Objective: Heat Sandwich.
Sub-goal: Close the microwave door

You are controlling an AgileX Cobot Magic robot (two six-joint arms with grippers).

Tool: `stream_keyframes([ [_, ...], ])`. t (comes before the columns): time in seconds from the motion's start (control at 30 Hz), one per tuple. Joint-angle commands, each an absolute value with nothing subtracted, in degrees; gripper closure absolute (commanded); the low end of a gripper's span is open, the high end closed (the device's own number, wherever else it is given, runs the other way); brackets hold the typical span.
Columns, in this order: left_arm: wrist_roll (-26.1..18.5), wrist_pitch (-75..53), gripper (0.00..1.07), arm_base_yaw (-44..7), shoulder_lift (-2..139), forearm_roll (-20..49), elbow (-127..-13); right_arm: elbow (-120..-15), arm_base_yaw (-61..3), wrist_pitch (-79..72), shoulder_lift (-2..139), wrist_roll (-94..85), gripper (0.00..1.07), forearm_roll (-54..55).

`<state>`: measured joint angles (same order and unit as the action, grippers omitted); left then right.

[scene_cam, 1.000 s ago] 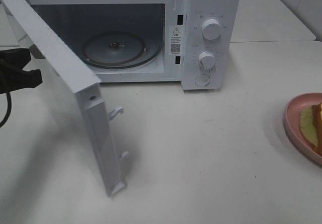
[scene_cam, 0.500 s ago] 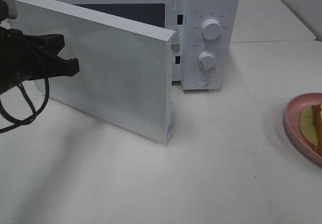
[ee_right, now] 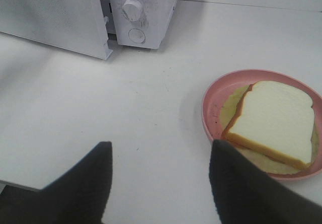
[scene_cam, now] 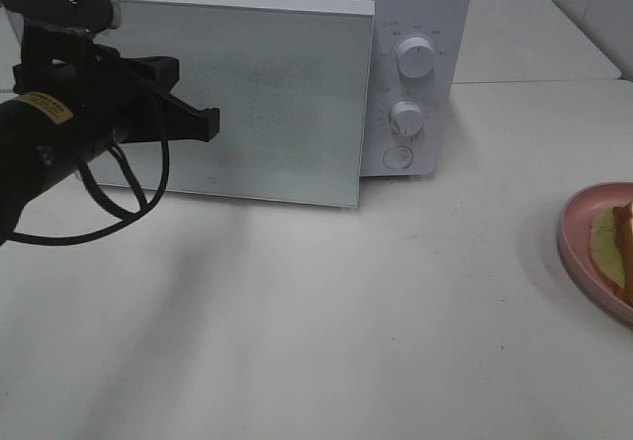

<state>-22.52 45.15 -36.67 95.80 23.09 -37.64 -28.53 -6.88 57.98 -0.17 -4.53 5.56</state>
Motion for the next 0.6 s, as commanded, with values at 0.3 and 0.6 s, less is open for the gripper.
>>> stream_keyframes([
  [0.3,-49.5,43.9,1.07,-42.9,100.2,36.3,-45.6,-28.4,-6.9,57.1,-1.8,-4.8,0.5,5.4],
  [0.6,-64.9,41.5,1.07,-44.1,104.5,38.2,-52.1,-28.4,-6.9,57.1,-1.8,-4.7,0.5,5.4],
])
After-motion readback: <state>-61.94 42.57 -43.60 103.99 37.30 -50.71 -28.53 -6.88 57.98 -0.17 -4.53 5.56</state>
